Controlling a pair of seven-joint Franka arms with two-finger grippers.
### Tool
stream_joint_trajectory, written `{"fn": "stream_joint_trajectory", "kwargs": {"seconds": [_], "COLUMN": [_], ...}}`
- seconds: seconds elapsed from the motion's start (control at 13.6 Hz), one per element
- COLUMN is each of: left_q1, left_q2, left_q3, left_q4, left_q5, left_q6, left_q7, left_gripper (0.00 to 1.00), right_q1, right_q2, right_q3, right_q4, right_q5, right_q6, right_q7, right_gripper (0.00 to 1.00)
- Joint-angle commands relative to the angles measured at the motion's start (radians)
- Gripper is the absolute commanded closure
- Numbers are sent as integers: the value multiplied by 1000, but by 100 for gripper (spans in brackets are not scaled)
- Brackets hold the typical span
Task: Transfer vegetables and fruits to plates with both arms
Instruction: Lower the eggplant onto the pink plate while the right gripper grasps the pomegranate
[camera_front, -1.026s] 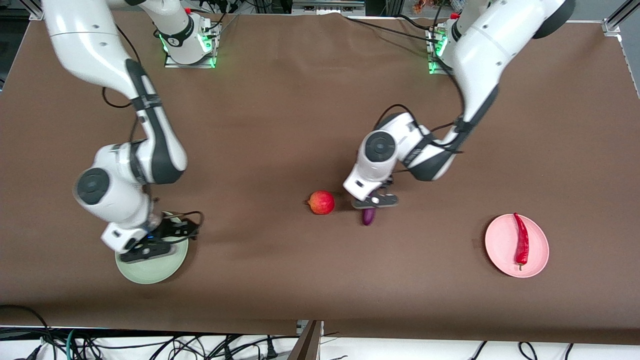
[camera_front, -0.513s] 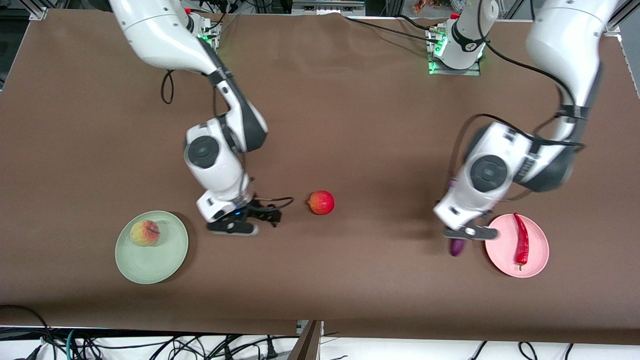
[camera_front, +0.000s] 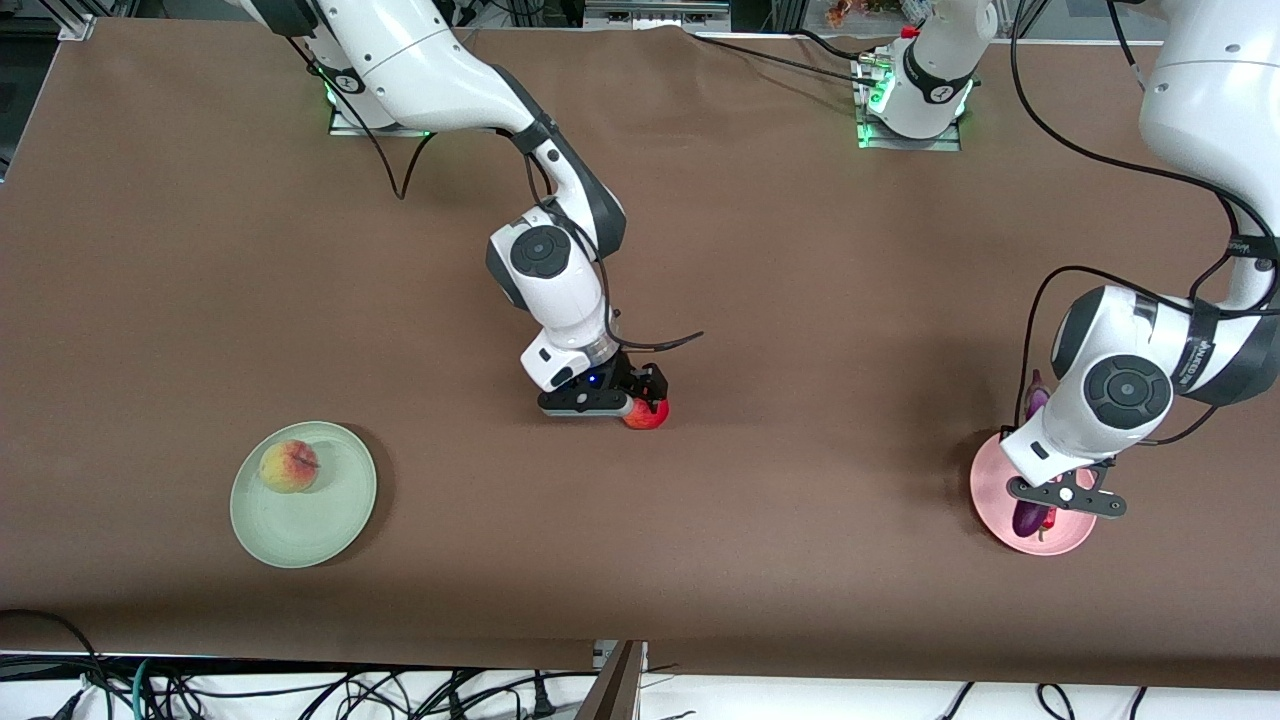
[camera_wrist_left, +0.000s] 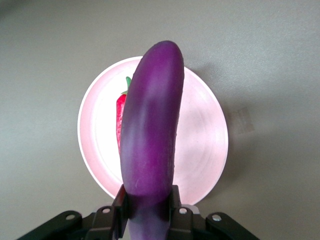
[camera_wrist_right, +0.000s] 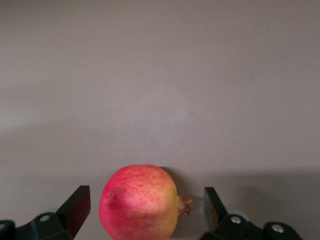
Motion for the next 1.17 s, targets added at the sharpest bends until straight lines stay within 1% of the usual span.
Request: {"fn": "stream_joint_trajectory", "kwargs": {"seconds": [0.0,0.15,0.22,0.29,0.37,0.44,0.51,0.59,0.66,0.73,0.81,0.88,0.95,1.03,1.1], "left_q1": [-10,-7,-7,-7,-7,-7,-7,-7,-6,-6,-3,9,16,20,19], "left_q2": [43,55,63,71,77,83,83,81,80,78,78,75,66,49,35], "left_q3": [39,41,42,46,47,49,50,50,50,50,50,49,47,43,41], "left_q4": [22,19,21,21,21,22,24,28,32,32,35,36,38,56,67], "left_q5": [27,26,24,15,13,13,13,13,13,13,9,6,-7,-35,-66], "left_q6": [90,98,101,101,101,104,106,104,104,104,104,103,103,94,82], "left_q7": [16,11,8,5,5,5,5,8,14,16,16,14,14,16,14], "left_gripper": [91,88,85,76,74,55,21,0,0,0,0,0,0,0,0], "right_q1": [21,60,89,113,130,136,136,136,136,136,132,127,124,124,123], "right_q2": [8,46,74,95,112,120,120,120,122,122,122,119,114,106,93], "right_q3": [-15,-36,-64,-91,-107,-110,-111,-113,-114,-114,-116,-116,-127,-139,-151], "right_q4": [1,53,72,92,104,110,110,110,110,110,110,110,112,112,122], "right_q5": [-10,-33,-33,-34,-34,-36,-39,-39,-43,-60,-71,-77,-80,-79,-79], "right_q6": [9,4,4,4,4,4,4,6,7,7,6,4,-2,-16,-58], "right_q7": [10,8,10,28,46,56,56,56,56,54,48,43,39,36,33], "right_gripper": [0,0,0,0,0,0,0,1,18,51,62,64,71,73,73]}}
